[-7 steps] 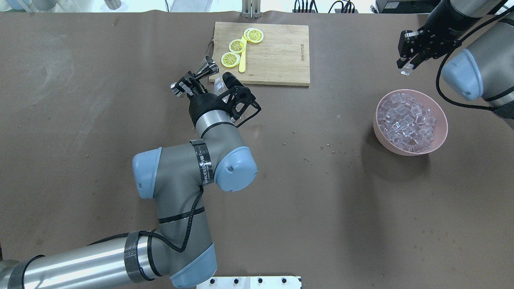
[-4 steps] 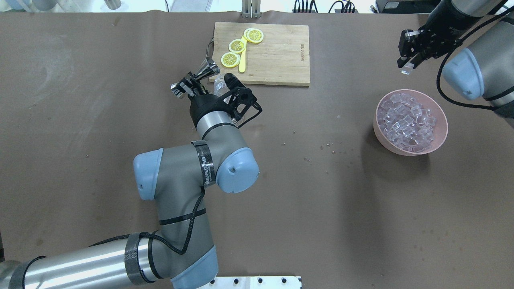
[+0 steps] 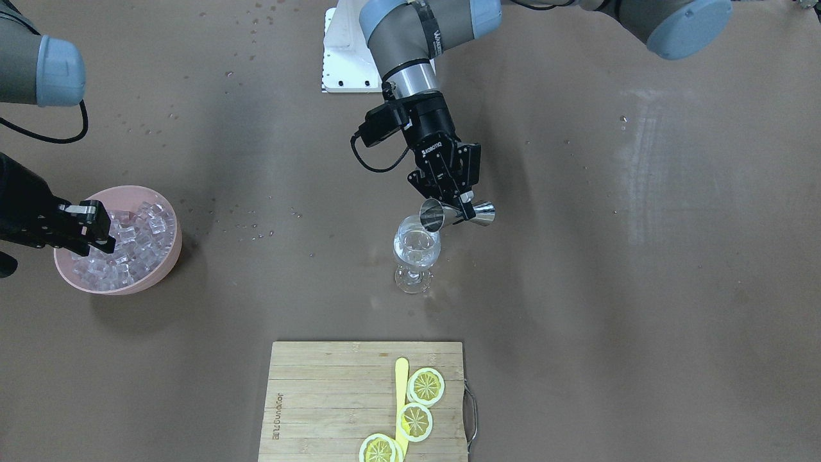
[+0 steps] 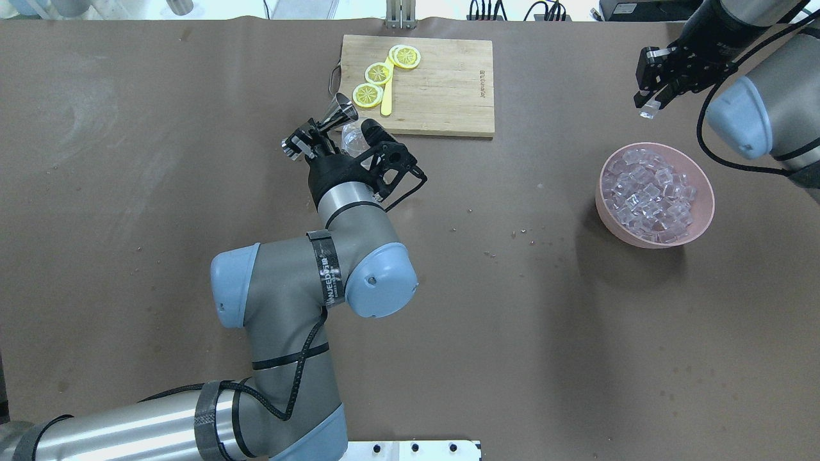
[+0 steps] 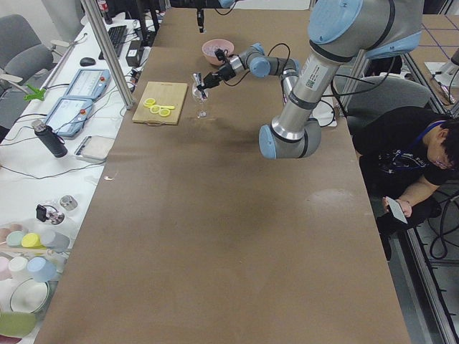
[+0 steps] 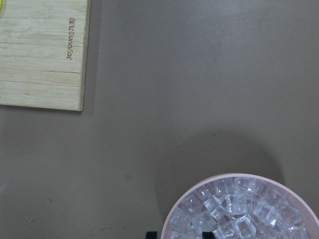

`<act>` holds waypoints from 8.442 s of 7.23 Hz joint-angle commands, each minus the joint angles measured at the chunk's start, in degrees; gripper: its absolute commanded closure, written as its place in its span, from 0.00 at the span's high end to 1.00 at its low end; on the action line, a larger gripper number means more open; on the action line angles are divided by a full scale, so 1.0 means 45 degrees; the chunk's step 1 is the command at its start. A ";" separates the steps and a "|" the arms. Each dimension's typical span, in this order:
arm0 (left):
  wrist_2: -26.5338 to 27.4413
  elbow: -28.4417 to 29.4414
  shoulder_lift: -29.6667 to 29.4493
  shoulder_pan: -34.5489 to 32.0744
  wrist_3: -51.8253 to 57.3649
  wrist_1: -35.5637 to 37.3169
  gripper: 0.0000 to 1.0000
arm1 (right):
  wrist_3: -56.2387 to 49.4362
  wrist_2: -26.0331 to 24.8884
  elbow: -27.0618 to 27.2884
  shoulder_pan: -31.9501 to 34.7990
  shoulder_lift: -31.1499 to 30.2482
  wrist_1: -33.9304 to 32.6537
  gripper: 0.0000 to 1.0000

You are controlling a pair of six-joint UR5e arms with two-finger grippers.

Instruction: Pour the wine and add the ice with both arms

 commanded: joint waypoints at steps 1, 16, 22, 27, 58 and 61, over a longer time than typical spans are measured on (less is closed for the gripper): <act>-0.0152 -0.0450 0.0556 -0.0074 -0.0297 -0.2397 0.00 | 0.0005 0.0000 -0.0017 -0.0016 -0.0019 0.0000 0.00; -0.9181 0.3128 0.9818 -0.8239 -0.1231 -2.1043 0.00 | 0.9529 -0.2593 -0.5275 -0.4836 0.7980 0.1200 0.00; -0.8220 0.6363 1.0521 -0.8180 -0.1527 -2.3876 0.02 | 0.9830 -0.3164 -0.7186 -0.5192 0.8906 0.2539 0.00; -0.5955 0.6872 1.0463 -0.6776 -0.2738 -2.5262 0.02 | 0.9537 -0.2715 -0.6076 -0.4919 0.8206 0.2519 1.00; -0.6926 0.5800 1.1964 -0.5133 -0.2777 -2.5556 0.95 | -0.7495 -0.0449 -0.3025 0.4398 -0.3398 0.1094 1.00; -0.8406 0.5158 1.1967 -0.5986 -0.2777 -2.4722 0.95 | -0.7476 -0.0273 -0.3026 0.4476 -0.3284 0.1036 1.00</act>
